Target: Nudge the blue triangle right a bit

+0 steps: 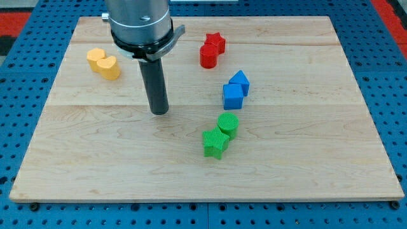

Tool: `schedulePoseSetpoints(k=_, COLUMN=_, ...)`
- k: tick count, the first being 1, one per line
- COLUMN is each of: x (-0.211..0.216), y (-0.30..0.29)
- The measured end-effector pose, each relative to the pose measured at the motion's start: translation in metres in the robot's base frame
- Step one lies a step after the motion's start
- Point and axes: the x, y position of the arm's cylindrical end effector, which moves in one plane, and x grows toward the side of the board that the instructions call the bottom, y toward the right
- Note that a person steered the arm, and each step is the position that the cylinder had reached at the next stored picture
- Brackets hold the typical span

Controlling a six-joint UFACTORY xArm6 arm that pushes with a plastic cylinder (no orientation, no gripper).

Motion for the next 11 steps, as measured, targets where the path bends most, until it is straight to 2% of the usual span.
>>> schedulePoseSetpoints(k=3, x=-0.003, y=0.036)
schedulePoseSetpoints(k=5, x=-0.039, y=0.036)
schedulePoseSetpoints(k=8, x=-0.053, y=0.042)
schedulePoseSetpoints(k=11, x=-0.061, y=0.104)
